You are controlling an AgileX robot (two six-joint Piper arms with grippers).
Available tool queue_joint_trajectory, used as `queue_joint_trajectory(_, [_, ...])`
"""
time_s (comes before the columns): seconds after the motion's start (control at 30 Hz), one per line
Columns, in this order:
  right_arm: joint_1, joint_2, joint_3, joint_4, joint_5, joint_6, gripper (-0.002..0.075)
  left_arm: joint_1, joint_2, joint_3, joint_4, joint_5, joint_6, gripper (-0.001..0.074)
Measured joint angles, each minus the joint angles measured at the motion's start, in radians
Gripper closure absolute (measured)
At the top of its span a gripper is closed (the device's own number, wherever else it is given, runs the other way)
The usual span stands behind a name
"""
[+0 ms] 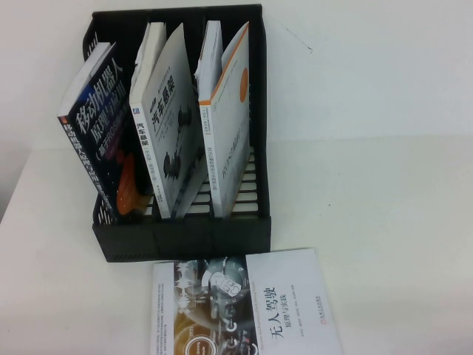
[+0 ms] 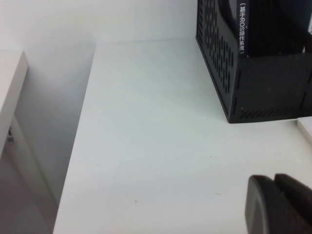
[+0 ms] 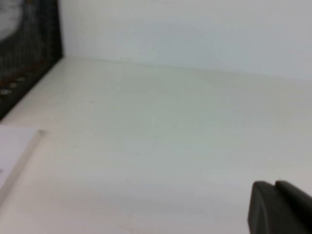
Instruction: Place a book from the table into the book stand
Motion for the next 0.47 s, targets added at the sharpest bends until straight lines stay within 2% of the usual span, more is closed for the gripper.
queue_joint_trajectory(0.07, [0.000,0.000,0.000,-0.103,0.012,0.161,0.0728,0.000,0.000,0.000,0.000,0.000,0.000,0.0737])
queue_joint_trajectory(0.17, [0.000,0.000,-0.002,-0.156,0.060,0.321,0.0728,0.000,0.000,0.000,0.000,0.000,0.000,0.0737])
queue_joint_trajectory(0.47, [0.000,0.000,-0.008,-0.208,0.090,0.321,0.0728,0.000,0.000,0.000,0.000,0.000,0.000,0.0737])
